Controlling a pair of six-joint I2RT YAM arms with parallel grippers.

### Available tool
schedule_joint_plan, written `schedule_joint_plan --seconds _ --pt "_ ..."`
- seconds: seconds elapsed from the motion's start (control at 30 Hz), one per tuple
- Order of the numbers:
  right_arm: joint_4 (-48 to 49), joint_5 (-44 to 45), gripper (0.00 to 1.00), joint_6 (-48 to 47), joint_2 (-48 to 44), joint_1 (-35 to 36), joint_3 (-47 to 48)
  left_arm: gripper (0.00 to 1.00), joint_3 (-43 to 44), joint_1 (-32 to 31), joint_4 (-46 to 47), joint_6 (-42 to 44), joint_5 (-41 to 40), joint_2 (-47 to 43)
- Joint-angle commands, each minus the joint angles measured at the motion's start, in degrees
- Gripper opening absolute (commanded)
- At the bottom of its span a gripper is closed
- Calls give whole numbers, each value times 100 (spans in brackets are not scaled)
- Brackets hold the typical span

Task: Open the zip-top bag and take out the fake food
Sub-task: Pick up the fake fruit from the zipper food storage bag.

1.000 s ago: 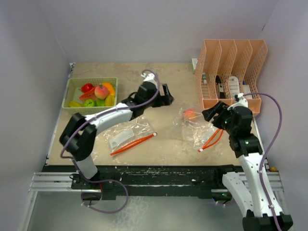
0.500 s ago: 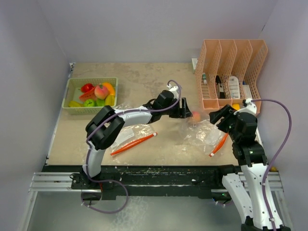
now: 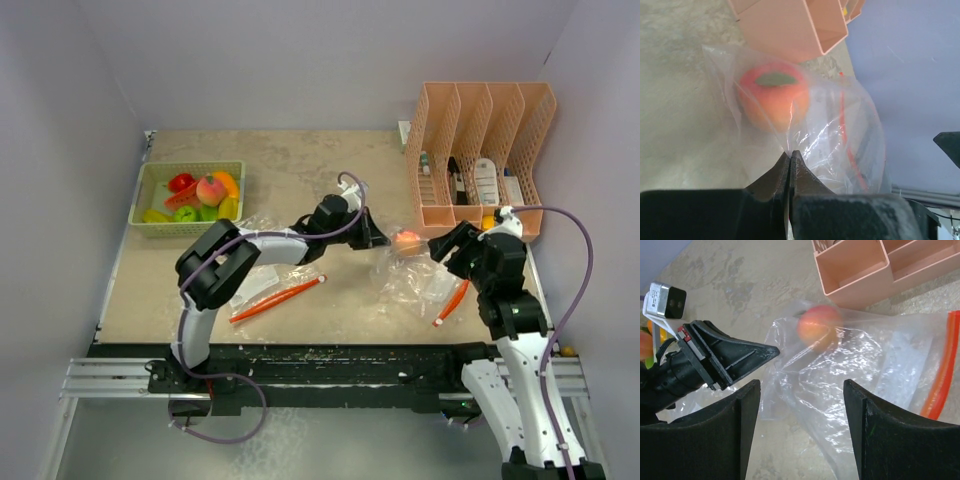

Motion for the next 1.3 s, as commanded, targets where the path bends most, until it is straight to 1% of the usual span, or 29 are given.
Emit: schedule_joint_plan --seconds 0.0,0.13,0.2,0.27,0.3,0.33,0.37,0.43,0.47,0.6,0.73,0.97,1.0,1.03,1.13,1.2,1.27 --pt "216 -142 69 50 -37 -22 -45 0 -452 516 685 -160 -28 -773" --pt "415 -343 68 120 53 -22 -177 0 -919 957 660 -114 -41 -1209" --pt "544 -438 59 167 123 -23 -257 0 -1050 1083 497 12 -88 -1364" --pt "655 -523 47 225 187 -22 -340 0 -1111 1095 305 136 -176 -1462" --pt "715 -542 39 254 215 -23 -390 0 -1133 1091 247 173 -193 -1487" --pt "796 -549 30 274 231 -18 -469 0 -1169 1091 239 161 -201 -1496" --pt "865 -550 19 292 264 -22 -533 0 -1205 1091 265 142 -206 -1483" --pt "1008 -563 5 323 359 -18 -689 0 -1257 1091 332 89 -199 -1449" --pt "1110 -582 0 344 452 -22 -780 0 -1255 1092 356 72 -183 -1425" --pt "1641 -780 0 570 778 -23 -1253 0 -1206 1091 353 41 -145 -1381" --pt "2117 -803 0 740 991 -18 -1648 0 -1168 1093 34 59 -323 -1391" --pt "2386 -596 0 738 1275 -23 -1942 0 -1193 1097 -4 17 -322 -1296" --pt "2427 -539 2 731 1301 -23 -1976 0 -1196 1094 9 9 -320 -1284" --pt "2460 -499 7 707 1334 -26 -2011 0 -1194 1091 22 -5 -313 -1258" --pt "2584 -453 17 658 1476 -32 -2020 0 -1180 1093 52 -20 -290 -1223" --pt "2654 -423 20 628 1628 -32 -1979 0 -1174 1091 37 -41 -287 -1220" --pt "2645 -414 20 620 1813 -32 -1910 0 -1175 1095 9 -41 -297 -1219"
